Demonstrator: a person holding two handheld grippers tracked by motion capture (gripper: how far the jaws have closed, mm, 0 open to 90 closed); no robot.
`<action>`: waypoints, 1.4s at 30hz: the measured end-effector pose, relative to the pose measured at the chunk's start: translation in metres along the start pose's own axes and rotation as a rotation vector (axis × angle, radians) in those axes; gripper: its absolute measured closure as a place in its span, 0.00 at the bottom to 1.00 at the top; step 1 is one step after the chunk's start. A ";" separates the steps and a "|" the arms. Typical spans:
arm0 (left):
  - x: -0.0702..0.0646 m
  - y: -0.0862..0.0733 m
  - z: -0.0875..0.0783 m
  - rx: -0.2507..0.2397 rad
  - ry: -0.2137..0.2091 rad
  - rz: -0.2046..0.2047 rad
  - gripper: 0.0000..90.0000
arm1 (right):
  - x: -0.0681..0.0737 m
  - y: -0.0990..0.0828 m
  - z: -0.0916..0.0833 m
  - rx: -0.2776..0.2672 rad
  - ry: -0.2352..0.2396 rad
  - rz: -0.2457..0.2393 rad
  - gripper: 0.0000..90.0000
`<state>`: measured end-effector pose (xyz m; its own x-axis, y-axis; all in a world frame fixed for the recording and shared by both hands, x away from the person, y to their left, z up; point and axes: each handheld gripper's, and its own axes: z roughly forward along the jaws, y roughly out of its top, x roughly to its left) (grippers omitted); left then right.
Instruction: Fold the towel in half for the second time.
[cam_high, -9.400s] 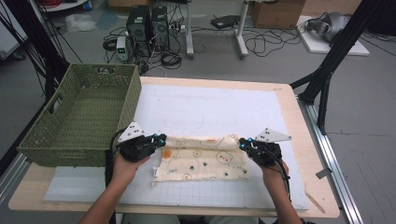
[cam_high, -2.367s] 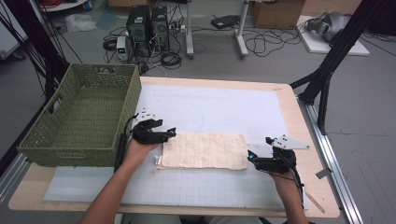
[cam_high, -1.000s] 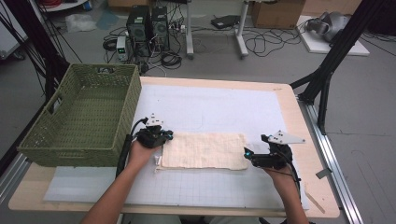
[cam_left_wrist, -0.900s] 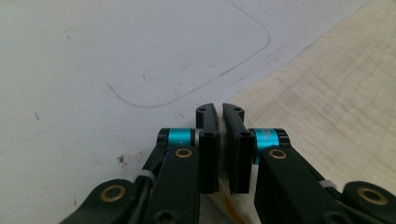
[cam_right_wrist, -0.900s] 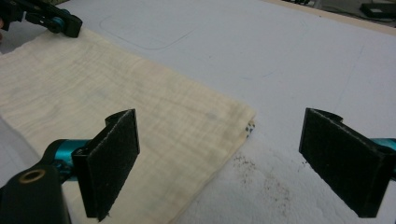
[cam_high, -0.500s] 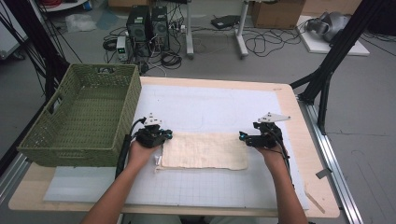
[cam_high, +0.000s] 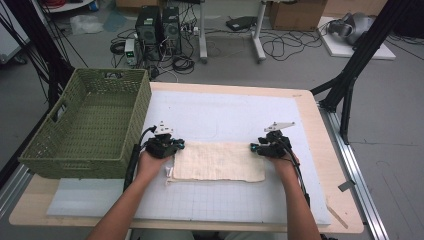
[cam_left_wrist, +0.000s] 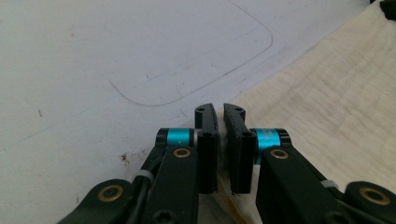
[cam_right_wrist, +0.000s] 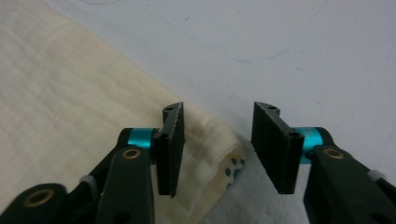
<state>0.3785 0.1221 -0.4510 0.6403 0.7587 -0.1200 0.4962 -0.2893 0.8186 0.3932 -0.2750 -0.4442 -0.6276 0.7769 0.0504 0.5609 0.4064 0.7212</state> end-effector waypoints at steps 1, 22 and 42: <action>0.000 0.000 0.000 -0.001 -0.002 0.000 0.93 | 0.000 0.000 0.000 -0.001 0.004 -0.003 0.67; 0.001 0.010 -0.024 -0.185 -0.015 0.001 0.95 | 0.009 0.007 -0.018 -0.120 -0.039 -0.063 0.95; -0.019 -0.006 -0.054 -0.199 -0.063 0.054 0.95 | 0.035 -0.010 -0.056 -0.201 0.004 -0.131 0.95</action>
<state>0.3314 0.1410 -0.4233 0.7012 0.7056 -0.1028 0.3388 -0.2028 0.9187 0.3355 -0.2789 -0.4108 -0.6901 0.7220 -0.0504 0.3564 0.3996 0.8446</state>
